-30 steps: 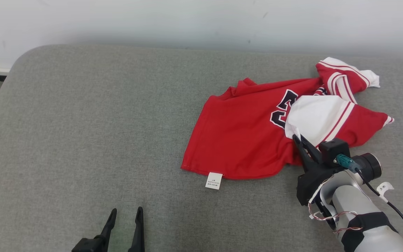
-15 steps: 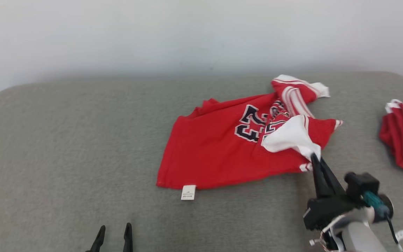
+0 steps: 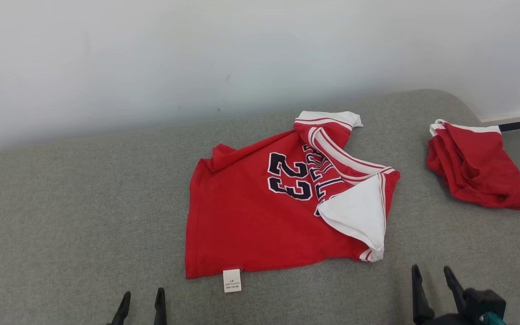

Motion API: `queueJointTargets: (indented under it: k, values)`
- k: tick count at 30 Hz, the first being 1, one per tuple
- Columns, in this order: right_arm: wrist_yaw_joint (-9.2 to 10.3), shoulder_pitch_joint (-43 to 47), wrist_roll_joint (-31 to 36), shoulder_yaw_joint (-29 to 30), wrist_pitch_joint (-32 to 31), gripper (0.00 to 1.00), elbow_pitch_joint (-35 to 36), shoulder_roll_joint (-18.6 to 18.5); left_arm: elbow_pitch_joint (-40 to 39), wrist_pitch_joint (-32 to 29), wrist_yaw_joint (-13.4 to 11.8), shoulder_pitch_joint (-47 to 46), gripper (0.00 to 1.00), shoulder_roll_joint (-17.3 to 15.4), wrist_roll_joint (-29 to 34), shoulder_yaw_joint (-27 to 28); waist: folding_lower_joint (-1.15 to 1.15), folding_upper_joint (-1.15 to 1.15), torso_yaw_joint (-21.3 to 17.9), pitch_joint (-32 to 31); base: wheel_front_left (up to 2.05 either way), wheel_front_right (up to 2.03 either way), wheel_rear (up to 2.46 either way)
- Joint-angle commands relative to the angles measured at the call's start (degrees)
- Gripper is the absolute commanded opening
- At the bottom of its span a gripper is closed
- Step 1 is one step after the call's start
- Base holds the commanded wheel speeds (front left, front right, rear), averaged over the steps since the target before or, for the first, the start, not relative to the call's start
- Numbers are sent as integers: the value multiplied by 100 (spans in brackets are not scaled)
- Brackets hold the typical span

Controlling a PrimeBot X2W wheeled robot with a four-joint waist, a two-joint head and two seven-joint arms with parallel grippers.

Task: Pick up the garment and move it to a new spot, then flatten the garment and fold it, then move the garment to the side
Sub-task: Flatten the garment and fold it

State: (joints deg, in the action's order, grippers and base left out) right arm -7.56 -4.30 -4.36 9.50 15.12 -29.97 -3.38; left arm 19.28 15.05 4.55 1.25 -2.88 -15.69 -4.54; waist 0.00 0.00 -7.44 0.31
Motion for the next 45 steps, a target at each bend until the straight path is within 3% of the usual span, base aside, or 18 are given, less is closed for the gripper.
queueJointTargets:
  k: [1,17,32,33,34,35,36,45]
  values:
    - [16,-89,81,-15,-2,100,128,30,10,18,3,79,100,0,62,29,0,0,-34,-32,0,0,0]
    - [16,-755,93,-661,-3,100,673,46,199,18,36,-444,100,0,-149,-360,0,0,157,335,0,0,0]
    - [16,-1030,5,-616,-2,100,847,-115,1591,18,-145,-1671,100,-4,-679,-1002,0,0,-183,1070,0,0,0]
    - [16,-1039,2,-610,-3,100,861,-115,1681,17,-155,-1707,95,-5,-710,-1028,0,0,-196,1084,0,0,0]
    - [16,-1042,2,-601,-2,100,869,-118,1791,15,-173,-1742,49,-3,-707,-1071,0,0,-205,1095,0,0,0]
    - [16,-1039,7,-591,-2,100,871,-120,1857,10,-183,-1780,35,-1,-729,-1099,0,0,-209,1105,0,0,0]
    - [16,-1038,11,-582,-2,100,875,-121,1885,-2,-194,-1807,0,0,-723,-1110,0,0,-210,1114,0,0,0]
    - [16,-927,20,-524,-2,100,879,-106,1682,6,-539,-1654,0,-19,-479,-446,0,0,19,981,0,0,0]
